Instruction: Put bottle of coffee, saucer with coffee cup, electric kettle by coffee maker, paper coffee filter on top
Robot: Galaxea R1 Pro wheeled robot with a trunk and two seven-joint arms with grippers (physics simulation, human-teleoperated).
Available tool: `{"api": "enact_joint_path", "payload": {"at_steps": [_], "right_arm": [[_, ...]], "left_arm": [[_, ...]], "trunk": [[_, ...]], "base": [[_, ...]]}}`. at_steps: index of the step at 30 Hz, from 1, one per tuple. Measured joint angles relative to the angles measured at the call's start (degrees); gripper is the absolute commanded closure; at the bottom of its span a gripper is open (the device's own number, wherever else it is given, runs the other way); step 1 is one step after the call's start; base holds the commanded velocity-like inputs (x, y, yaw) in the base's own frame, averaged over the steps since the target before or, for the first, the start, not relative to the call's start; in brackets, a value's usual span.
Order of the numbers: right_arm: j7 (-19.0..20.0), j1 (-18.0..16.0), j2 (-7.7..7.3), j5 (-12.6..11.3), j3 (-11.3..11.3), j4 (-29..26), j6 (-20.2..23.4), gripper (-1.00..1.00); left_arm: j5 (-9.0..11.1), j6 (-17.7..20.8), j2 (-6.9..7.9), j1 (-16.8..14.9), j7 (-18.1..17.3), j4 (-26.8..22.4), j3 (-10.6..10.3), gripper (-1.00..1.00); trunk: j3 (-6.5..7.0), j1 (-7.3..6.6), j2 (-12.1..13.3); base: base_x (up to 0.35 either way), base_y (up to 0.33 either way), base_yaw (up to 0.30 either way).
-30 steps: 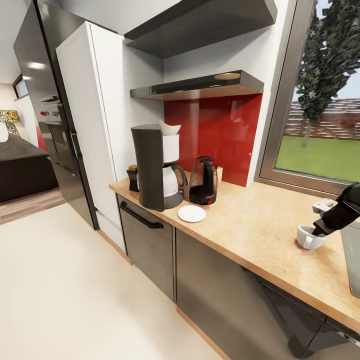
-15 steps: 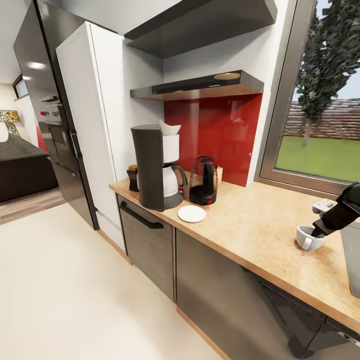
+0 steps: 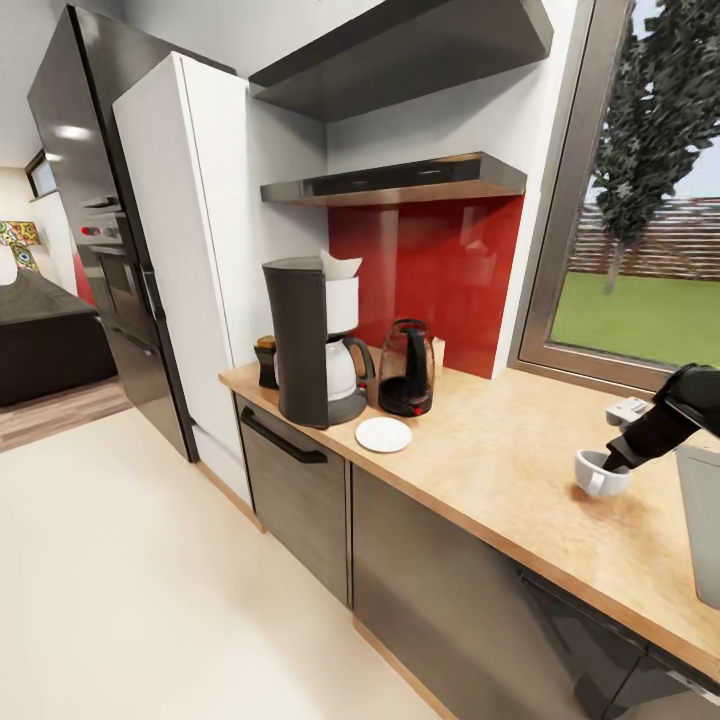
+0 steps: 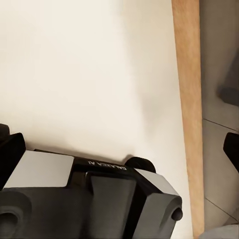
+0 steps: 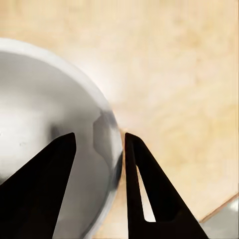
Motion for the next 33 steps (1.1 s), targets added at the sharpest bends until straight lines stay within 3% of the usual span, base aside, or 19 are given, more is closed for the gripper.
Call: {"api": "enact_joint_path", "payload": {"at_steps": [2, 13, 25, 33], "right_arm": [[-0.01, -0.01, 1.66, -0.03, -0.14, -0.09, -0.03, 1.0], [-0.01, -0.02, 5.06, 0.14, -0.32, -0.43, 0.07, 1.0], [-0.01, -0.74, 5.78, 0.23, -0.41, -0.43, -0.03, 1.0], [0.01, -1.38, 7.05, 0.23, -0.43, -0.43, 0.05, 1.0]], "left_arm": [[0.0, 0.0, 0.0, 0.0, 0.0, -0.01, -0.02, -1.0], [0.0, -0.01, 0.0, 0.02, -0.01, -0.03, -0.01, -1.0], [0.01, -0.04, 0.01, 0.02, -0.01, -0.03, -0.01, -1.0], [0.01, -0.07, 0.01, 0.02, -0.01, -0.03, -0.01, -1.0]], "trunk": [[0.0, 0.0, 0.0], [0.0, 0.0, 0.0], [0.0, 0.0, 0.0], [0.0, 0.0, 0.0]], "base": [[0.0, 0.0, 0.0], [0.0, 0.0, 0.132], [0.0, 0.0, 0.269], [0.0, 0.0, 0.272]]}}
